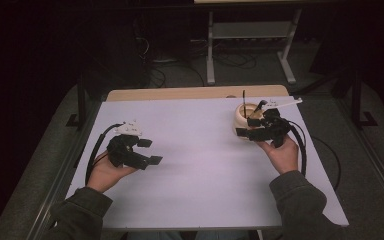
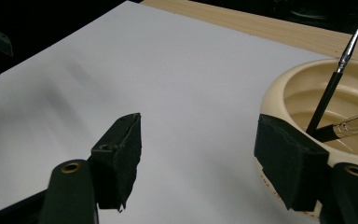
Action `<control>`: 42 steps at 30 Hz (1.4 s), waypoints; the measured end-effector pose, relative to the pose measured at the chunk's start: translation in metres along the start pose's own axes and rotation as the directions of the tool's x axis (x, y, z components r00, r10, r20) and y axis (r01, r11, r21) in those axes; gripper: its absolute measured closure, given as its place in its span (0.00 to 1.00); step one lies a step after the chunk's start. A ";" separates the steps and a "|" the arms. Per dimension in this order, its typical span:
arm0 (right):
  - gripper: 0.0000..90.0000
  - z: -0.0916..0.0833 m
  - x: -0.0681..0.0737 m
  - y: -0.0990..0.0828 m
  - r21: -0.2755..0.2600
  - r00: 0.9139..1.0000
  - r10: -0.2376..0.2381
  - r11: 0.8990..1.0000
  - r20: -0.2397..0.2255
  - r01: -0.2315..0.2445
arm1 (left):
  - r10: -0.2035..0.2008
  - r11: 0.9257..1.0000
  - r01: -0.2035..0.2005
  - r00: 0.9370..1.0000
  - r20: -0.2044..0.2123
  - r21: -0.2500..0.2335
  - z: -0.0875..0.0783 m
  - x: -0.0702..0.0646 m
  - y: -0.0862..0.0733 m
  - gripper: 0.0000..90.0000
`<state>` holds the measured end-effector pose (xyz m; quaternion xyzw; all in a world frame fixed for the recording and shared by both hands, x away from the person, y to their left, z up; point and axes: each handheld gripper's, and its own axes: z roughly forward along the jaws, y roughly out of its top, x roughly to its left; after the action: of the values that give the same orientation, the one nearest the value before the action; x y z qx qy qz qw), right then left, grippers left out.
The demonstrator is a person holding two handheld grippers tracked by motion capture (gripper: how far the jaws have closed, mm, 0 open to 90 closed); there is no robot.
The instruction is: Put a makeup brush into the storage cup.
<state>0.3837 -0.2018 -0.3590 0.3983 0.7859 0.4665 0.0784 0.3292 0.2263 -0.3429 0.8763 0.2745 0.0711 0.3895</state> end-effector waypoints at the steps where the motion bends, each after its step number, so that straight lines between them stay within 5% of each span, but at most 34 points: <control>1: 0.34 0.000 0.001 -0.001 -0.002 1.000 0.000 1.000 0.001 0.000 | -0.002 1.000 0.002 1.000 0.000 -0.003 0.000 0.000 0.000 0.29; 42: 0.33 -0.008 0.012 -0.028 0.008 1.000 -0.007 1.000 0.002 0.007 | -0.045 0.999 0.044 0.998 -0.041 -0.022 -0.005 -0.002 -0.019 0.25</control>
<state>0.3565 -0.2053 -0.3739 0.3964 0.7890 0.4628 0.0791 0.3180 0.2392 -0.3528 0.8641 0.3012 0.0837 0.3945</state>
